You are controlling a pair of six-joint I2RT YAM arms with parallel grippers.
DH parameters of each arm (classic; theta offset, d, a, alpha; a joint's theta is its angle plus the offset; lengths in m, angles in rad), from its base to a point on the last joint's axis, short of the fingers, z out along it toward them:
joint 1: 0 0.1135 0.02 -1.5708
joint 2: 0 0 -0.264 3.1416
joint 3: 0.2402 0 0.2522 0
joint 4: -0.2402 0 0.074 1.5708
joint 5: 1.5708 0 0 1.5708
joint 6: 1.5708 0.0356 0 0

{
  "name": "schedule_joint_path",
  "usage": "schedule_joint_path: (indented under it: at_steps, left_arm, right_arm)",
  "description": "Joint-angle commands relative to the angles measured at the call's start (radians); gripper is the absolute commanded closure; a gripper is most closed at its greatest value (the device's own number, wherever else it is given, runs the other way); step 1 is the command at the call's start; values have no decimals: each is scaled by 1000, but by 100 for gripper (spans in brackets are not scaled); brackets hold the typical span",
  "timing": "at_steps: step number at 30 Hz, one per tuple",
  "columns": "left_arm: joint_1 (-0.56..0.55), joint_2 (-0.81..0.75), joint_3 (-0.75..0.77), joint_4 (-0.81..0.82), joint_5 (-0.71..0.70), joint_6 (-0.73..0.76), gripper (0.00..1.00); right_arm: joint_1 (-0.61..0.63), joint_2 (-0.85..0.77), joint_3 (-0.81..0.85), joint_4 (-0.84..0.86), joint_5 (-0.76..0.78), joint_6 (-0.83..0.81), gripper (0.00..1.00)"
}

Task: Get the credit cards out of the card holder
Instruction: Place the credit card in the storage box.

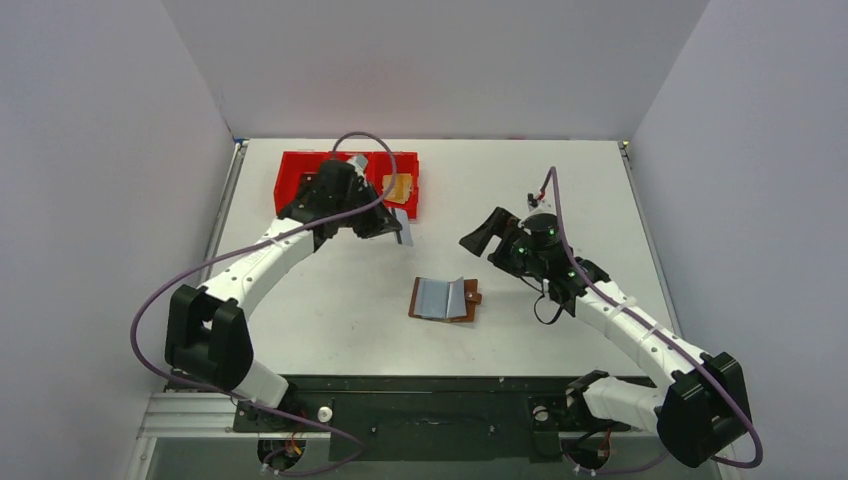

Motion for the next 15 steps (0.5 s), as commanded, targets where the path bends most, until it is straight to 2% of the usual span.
schedule_joint_path:
  at_steps: [1,5,9,15]
  left_arm:
    - [53,26,153,-160,-228,76,100]
    - [101,118,275,-238,-365,105,100]
    - [145,207,380,-270,-441,125,100]
    - [203,349,531,-292,-466,141,100]
  right_arm:
    - [1,-25,37,-110,69,-75,14]
    - [0,-27,48,-153,87,-85,14]
    - [2,-29,63,-189,95,-103,14]
    - [1,-45,71,-242,115,-129,14]
